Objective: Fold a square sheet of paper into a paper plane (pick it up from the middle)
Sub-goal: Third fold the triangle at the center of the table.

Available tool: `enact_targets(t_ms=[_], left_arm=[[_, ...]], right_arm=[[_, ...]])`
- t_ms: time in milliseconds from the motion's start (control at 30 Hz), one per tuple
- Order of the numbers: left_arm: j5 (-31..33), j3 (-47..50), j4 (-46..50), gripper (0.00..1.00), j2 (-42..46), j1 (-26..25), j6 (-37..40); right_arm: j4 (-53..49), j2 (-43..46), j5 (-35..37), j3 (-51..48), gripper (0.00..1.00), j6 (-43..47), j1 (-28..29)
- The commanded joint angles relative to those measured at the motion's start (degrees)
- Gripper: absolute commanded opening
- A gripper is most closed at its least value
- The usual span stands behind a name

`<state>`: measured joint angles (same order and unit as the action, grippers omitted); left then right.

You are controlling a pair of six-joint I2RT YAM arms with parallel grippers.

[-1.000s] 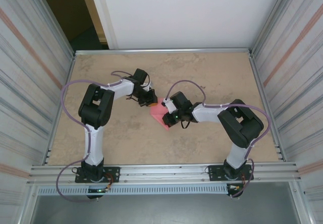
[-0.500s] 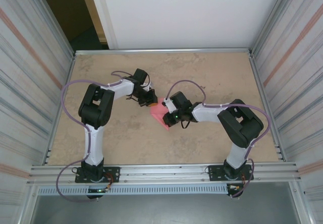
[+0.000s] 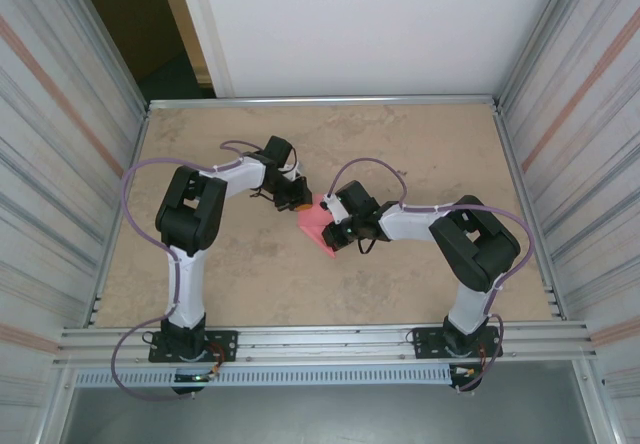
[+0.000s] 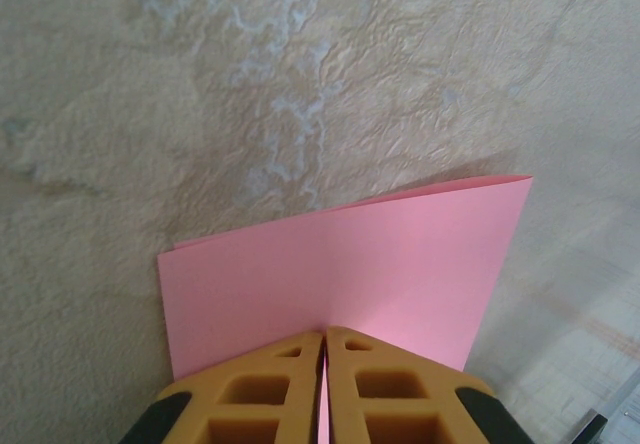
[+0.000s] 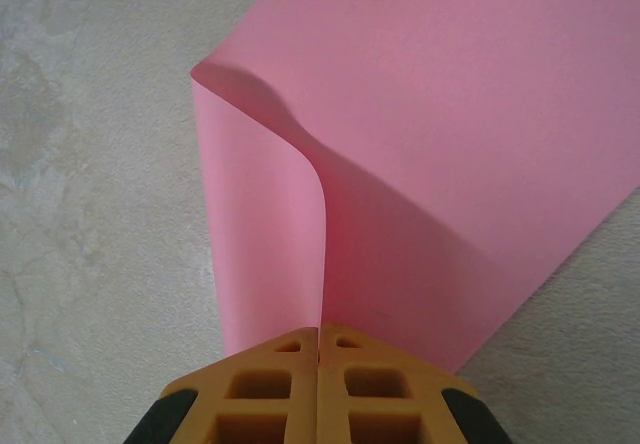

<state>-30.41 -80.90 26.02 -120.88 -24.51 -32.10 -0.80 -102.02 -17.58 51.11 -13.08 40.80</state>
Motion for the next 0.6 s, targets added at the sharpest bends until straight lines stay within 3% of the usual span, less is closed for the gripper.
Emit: enact_targets(t_ms=[0, 567], left_arm=[[1.65, 0.28, 3.95, 0.10, -2.96, -0.75, 1.25], [1.73, 0.18, 3.93, 0.10, -3.12, -0.76, 1.25]], right_arm=[[-2.16, 0.83, 0.76, 0.93, 0.06, -0.91, -0.05], [-3.33, 1.46, 2.26, 1.23, 0.06, -1.07, 0.05]])
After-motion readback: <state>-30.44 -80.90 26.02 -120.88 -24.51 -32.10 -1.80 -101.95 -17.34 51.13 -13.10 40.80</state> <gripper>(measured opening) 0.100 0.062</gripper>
